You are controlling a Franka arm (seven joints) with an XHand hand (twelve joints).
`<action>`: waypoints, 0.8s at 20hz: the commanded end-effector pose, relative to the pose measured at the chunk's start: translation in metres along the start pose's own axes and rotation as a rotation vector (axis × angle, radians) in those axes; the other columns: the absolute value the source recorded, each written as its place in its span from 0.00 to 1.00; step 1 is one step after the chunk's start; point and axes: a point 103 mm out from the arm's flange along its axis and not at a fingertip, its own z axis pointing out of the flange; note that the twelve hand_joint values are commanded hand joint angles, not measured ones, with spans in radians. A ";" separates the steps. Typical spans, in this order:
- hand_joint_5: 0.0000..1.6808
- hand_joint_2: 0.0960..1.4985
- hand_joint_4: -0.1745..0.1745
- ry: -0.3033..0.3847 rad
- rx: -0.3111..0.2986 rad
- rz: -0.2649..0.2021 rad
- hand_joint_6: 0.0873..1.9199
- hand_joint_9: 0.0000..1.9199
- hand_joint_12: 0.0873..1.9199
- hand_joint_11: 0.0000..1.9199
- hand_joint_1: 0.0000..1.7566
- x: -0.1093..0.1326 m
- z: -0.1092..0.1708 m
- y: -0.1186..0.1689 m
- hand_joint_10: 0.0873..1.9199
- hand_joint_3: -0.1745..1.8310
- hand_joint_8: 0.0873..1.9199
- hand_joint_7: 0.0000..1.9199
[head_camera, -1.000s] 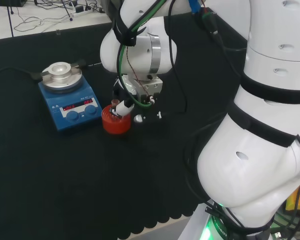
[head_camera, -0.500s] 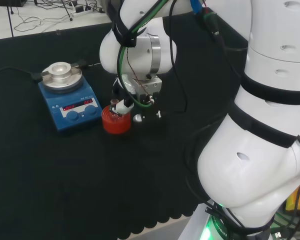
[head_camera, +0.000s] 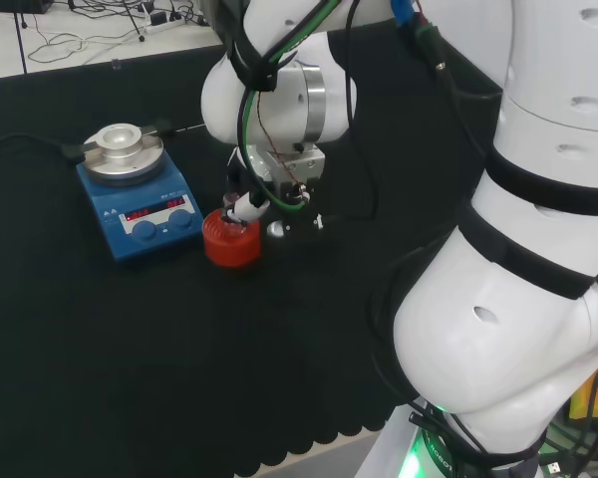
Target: Pick up the round-bottom flask.
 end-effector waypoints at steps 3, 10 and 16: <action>0.70 0.41 0.51 0.007 0.020 0.013 0.43 0.36 0.67 0.16 0.65 -0.001 -0.042 -0.007 0.26 0.45 0.31 0.22; 0.70 0.40 0.50 -0.031 0.031 0.023 0.43 0.36 0.67 0.17 0.65 0.002 -0.089 -0.012 0.25 0.46 0.31 0.22; 0.70 0.40 0.50 -0.042 0.066 0.046 0.43 0.36 0.68 0.17 0.65 0.003 -0.123 -0.010 0.25 0.46 0.31 0.22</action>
